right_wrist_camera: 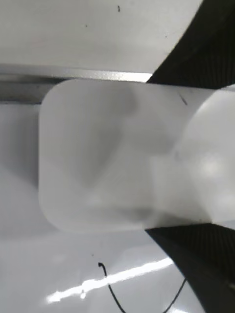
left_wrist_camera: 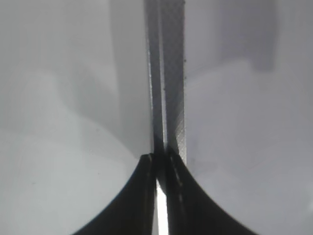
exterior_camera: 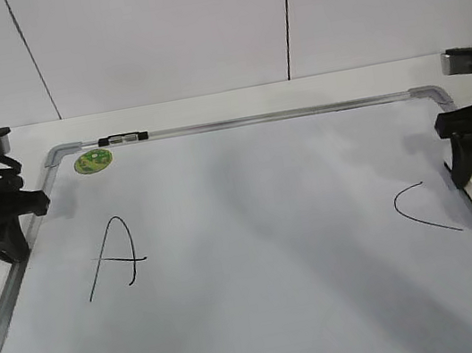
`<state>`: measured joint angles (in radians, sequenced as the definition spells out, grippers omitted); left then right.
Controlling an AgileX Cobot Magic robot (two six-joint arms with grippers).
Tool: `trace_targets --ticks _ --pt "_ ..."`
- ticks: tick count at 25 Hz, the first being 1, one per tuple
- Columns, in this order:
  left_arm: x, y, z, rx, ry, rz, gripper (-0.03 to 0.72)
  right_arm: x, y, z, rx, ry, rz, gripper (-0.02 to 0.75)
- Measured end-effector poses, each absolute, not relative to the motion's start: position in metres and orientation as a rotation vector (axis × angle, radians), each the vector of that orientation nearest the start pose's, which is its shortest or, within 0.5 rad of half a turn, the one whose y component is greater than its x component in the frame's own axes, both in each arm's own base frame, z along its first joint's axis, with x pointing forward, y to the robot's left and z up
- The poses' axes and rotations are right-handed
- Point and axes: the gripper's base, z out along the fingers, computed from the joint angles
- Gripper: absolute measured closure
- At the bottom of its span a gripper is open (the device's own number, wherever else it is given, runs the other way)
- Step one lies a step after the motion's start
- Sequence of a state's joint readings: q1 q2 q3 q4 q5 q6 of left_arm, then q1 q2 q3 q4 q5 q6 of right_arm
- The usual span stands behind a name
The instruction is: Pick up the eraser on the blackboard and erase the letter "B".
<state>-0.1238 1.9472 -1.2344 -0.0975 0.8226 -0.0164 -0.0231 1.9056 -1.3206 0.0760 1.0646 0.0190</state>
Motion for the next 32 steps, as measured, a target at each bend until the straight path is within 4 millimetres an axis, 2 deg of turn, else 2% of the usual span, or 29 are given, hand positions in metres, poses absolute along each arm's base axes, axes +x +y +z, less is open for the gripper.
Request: trace_targets --ticks 22,29,32 --pt "0.3635 -0.0518 0.1524 0.069 3.021 -0.127 0.670 0.3614 -0.0025 0.1821 0.111 3.141 0.100 0.197" --pt "0.3635 -0.0518 0.1524 0.069 3.021 -0.127 0.671 0.3605 -0.0025 0.1831 0.110 3.155 0.101 0.130" --pt "0.3635 -0.0518 0.1524 0.069 3.021 -0.127 0.671 0.3621 -0.0024 0.1878 0.108 3.161 0.103 0.125"
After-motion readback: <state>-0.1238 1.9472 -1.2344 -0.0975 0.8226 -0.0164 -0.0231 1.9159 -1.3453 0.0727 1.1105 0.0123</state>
